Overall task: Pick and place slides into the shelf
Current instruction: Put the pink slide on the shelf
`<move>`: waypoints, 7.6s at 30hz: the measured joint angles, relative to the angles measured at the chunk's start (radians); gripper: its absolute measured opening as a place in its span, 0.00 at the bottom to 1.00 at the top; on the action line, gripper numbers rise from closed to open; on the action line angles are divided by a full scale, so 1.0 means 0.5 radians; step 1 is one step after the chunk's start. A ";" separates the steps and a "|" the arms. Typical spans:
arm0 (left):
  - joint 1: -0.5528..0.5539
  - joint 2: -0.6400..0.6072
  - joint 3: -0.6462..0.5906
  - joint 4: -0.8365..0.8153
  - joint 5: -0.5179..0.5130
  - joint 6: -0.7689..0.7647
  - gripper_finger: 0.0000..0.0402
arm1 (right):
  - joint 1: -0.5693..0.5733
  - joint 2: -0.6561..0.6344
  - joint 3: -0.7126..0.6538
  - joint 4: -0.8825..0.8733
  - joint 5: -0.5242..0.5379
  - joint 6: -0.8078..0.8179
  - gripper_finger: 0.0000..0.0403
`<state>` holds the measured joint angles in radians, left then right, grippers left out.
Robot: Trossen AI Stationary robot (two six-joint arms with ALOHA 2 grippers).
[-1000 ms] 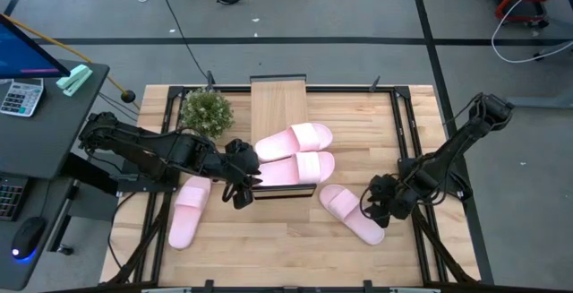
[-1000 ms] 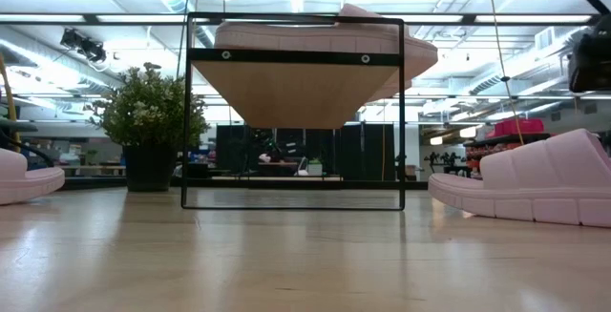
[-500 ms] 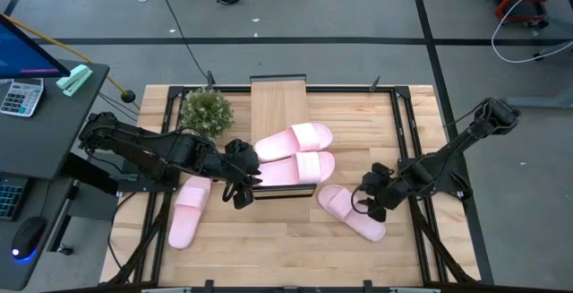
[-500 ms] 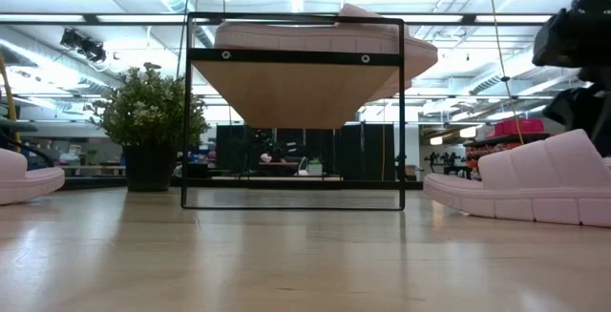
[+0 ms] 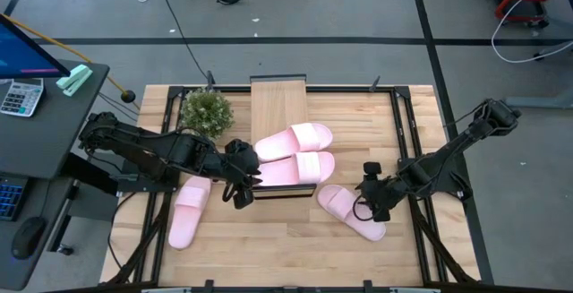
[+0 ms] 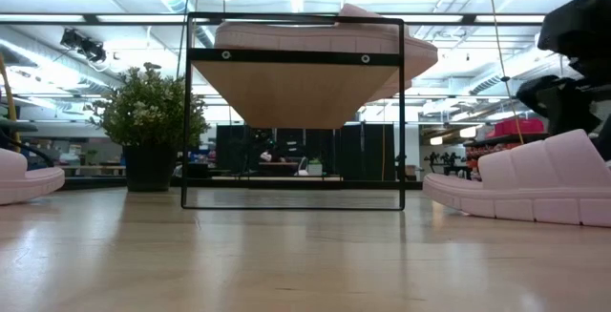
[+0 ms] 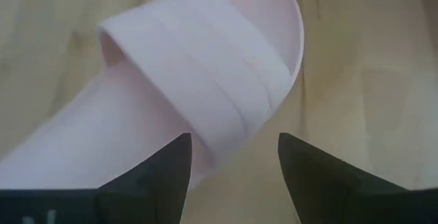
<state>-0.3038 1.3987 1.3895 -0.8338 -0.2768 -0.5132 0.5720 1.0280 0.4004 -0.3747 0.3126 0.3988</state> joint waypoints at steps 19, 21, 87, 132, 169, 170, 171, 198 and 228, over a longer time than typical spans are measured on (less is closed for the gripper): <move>0.000 0.000 0.002 -0.002 0.001 -0.070 0.27 | 0.036 0.709 0.381 -0.019 0.272 -0.163 0.38; 0.000 0.000 0.002 -0.003 0.001 -0.094 0.27 | 0.030 0.736 0.451 -0.177 0.285 -0.032 0.23; -0.042 0.005 0.002 1.648 -0.526 2.779 0.27 | -1.330 0.473 2.072 -1.541 -0.072 0.833 0.02; 0.063 0.977 1.604 -0.065 -0.761 2.793 0.27 | -1.714 1.262 2.843 -1.775 -0.487 0.347 0.02; 0.232 1.053 1.592 -0.048 -0.532 2.687 0.65 | -1.714 1.269 2.844 -1.760 -0.531 0.363 0.02; 0.234 1.063 1.592 -0.040 -0.538 2.687 0.64 | -1.713 1.269 2.844 -1.758 -0.526 0.363 0.02; 0.234 1.076 1.591 -0.059 -0.540 2.687 0.63 | -1.710 1.269 2.844 -1.758 -0.523 0.363 0.02; 0.201 1.188 1.591 -0.032 -0.855 2.785 0.18 | -1.678 1.265 2.843 -1.724 -0.604 0.155 0.12; 0.185 0.886 1.595 -0.350 -0.876 2.416 0.17 | -1.939 0.924 2.842 -1.301 -1.437 0.301 0.55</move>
<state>-0.2111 1.8416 2.1868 -1.0089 -0.7148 0.6950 -0.3977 1.4899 1.8214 -1.0250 -0.4060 0.5492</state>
